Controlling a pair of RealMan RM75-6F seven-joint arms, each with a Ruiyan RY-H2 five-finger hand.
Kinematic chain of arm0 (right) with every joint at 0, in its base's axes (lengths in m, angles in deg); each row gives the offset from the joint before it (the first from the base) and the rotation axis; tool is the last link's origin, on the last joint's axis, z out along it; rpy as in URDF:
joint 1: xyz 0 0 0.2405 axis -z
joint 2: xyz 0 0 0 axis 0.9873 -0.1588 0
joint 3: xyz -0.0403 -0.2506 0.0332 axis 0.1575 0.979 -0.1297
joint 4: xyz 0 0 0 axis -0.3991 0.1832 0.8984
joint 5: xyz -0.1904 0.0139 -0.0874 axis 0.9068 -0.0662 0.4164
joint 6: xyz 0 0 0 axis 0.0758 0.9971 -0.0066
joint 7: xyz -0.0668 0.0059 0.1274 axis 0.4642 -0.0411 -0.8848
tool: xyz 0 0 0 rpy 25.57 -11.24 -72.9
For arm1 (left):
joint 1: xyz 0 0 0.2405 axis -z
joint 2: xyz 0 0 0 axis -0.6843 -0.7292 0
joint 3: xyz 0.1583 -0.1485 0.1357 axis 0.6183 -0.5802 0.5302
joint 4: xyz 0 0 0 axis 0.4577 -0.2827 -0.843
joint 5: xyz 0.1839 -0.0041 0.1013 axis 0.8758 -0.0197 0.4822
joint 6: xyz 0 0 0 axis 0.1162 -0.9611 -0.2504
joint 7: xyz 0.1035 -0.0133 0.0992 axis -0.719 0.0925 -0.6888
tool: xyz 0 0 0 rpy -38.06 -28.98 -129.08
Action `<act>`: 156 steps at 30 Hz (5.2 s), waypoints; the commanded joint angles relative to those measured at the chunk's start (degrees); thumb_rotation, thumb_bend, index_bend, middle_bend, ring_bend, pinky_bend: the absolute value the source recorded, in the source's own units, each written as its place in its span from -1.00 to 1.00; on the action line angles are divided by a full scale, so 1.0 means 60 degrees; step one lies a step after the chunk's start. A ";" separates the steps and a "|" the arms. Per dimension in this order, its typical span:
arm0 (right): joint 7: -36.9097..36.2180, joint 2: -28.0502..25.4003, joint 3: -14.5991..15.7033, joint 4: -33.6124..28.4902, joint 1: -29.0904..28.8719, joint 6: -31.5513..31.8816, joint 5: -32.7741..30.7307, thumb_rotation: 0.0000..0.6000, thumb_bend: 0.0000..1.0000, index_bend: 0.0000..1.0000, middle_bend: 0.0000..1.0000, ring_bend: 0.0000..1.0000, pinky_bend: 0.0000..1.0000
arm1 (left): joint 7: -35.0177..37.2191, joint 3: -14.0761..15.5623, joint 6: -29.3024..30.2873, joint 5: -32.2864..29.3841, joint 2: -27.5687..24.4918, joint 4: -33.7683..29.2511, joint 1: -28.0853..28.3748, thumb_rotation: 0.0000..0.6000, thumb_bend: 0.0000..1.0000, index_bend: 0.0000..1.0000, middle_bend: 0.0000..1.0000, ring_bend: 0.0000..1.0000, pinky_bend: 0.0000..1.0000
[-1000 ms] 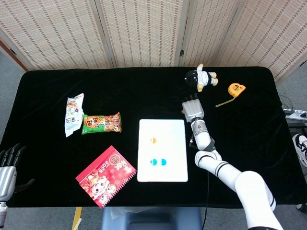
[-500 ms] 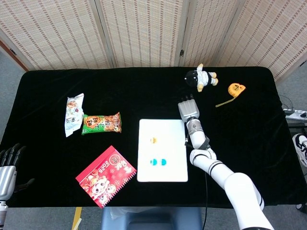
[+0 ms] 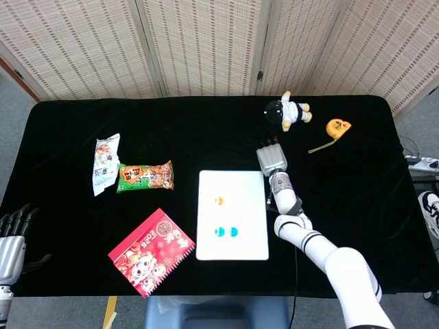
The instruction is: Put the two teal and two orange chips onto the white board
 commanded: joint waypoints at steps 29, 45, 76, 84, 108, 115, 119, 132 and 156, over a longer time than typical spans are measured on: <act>0.0354 -0.1114 0.0570 -0.1905 0.0617 0.0824 -0.0100 1.00 -0.42 -0.18 -0.66 -0.86 -1.00 | -0.0013 0.0003 -0.0018 -0.0005 0.0040 0.0016 0.0039 1.00 -0.80 -1.00 -1.00 -1.00 -1.00; -0.0001 -0.1151 0.0710 -0.1941 0.0754 0.0941 0.0278 1.00 -0.42 -0.37 -0.68 -0.87 -1.00 | -0.0074 -0.0010 -0.0072 -0.0003 0.0003 -0.0053 0.0096 1.00 -0.81 -1.00 -1.00 -1.00 -1.00; -0.0417 -0.0555 0.0637 -0.1048 0.0845 0.0871 0.0867 1.00 -0.42 -0.03 -0.57 -0.84 -1.00 | -0.0121 0.0006 -0.0176 -0.0060 0.0036 -0.0023 0.0156 1.00 -0.80 -1.00 -1.00 -1.00 -1.00; -0.0453 -0.0553 0.0566 -0.1015 0.0849 0.0852 0.1000 1.00 -0.42 0.04 -0.54 -0.82 -1.00 | -0.0086 0.0012 -0.0181 -0.0059 0.0071 0.0023 0.0158 1.00 -0.80 -1.00 -1.00 -1.00 -1.00; -0.0616 -0.1354 0.0376 -0.2138 0.1011 0.1195 0.1314 1.00 -0.42 0.06 -0.53 -0.81 -1.00 | -0.0090 -0.0002 -0.0136 -0.0014 0.0047 -0.0040 0.0176 1.00 -0.81 -1.00 -1.00 -1.00 -1.00; -0.0901 -0.2250 0.0623 -0.3895 0.1300 0.1491 0.1844 1.00 -0.42 0.06 -0.53 -0.81 -1.00 | -0.0112 0.0004 -0.0068 0.0019 -0.0003 -0.0122 0.0152 1.00 -0.81 -1.00 -1.00 -1.00 -1.00; -0.1123 -0.2777 0.0817 -0.5032 0.1481 0.1751 0.2304 1.00 -0.42 0.06 -0.53 -0.81 -1.00 | -0.0119 0.0005 -0.0015 0.0043 -0.0039 -0.0166 0.0132 1.00 -0.81 -1.00 -1.00 -1.00 -1.00; -0.1166 -0.3359 0.1502 -0.7548 0.1549 0.2302 0.3693 1.00 -0.42 0.06 -0.54 -0.81 -1.00 | -0.0108 0.0036 0.0124 0.0161 -0.0088 -0.0253 0.0081 1.00 -0.81 -1.00 -1.00 -1.00 -1.00; 0.0142 -0.2379 0.1654 -0.7077 0.0938 0.2359 0.2917 1.00 -0.42 -0.07 -0.58 -0.82 -1.00 | 0.0383 0.0105 0.0199 0.0116 0.0053 0.0244 -0.0104 1.00 -0.81 -1.00 -1.00 -1.00 -1.00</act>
